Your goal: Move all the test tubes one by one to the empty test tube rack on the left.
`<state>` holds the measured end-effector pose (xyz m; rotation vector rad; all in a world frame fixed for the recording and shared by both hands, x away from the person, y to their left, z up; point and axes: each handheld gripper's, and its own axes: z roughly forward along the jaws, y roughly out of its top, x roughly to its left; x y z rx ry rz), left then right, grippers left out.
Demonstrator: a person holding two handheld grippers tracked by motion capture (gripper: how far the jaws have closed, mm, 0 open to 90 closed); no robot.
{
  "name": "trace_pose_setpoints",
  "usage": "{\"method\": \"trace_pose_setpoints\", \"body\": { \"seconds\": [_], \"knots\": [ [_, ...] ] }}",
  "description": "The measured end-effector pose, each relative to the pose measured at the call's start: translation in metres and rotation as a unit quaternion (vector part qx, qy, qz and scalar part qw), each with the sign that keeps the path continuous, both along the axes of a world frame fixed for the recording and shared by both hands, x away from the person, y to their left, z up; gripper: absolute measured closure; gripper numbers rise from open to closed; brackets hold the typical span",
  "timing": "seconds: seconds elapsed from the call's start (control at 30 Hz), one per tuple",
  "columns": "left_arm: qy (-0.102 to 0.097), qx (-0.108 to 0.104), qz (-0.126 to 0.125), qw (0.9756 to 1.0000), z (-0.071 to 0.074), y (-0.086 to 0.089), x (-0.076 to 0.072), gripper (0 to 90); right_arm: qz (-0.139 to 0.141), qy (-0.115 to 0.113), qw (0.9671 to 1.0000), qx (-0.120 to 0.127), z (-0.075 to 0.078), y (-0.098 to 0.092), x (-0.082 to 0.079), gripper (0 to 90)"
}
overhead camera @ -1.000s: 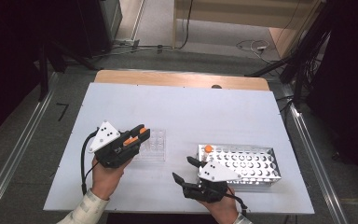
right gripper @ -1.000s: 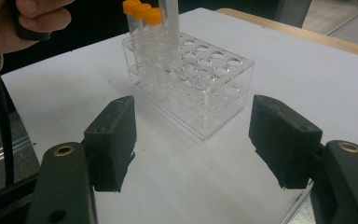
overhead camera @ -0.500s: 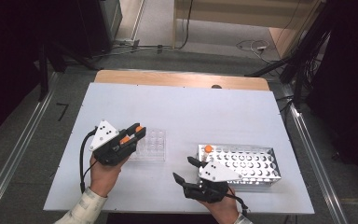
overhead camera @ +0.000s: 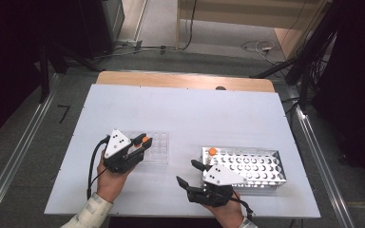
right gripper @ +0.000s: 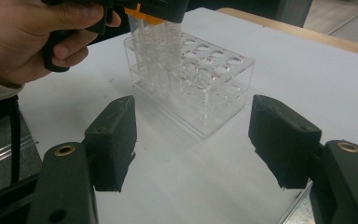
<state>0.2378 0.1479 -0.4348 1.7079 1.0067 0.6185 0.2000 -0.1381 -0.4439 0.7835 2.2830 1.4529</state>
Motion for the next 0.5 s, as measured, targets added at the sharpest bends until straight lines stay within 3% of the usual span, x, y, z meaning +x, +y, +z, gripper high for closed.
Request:
{"method": "trace_pose_setpoints", "body": {
  "seconds": [0.13, 0.2, 0.37, 0.5],
  "knots": [
    [0.0, -0.008, -0.004, 1.0, 0.0, 0.001, 0.0, 67.1, -0.003, 0.0, 1.0, 0.002, 0.0, -0.001, 0.0, 30.8],
    [-0.001, -0.008, -0.002, 1.0, 0.0, 0.001, -0.001, 58.9, -0.003, 0.001, 1.0, 0.004, 0.001, -0.003, 0.0, 30.8],
    [-0.007, -0.021, -0.003, 0.9998, 0.001, 0.004, -0.002, 49.5, -0.006, 0.0, 1.0, 0.006, 0.002, -0.008, -0.001, 30.8],
    [-0.021, -0.015, 0.009, 0.9996, 0.002, 0.004, -0.005, 38.2, -0.006, 0.0, 1.0, 0.006, 0.002, -0.011, -0.003, 30.8]
  ]
}}
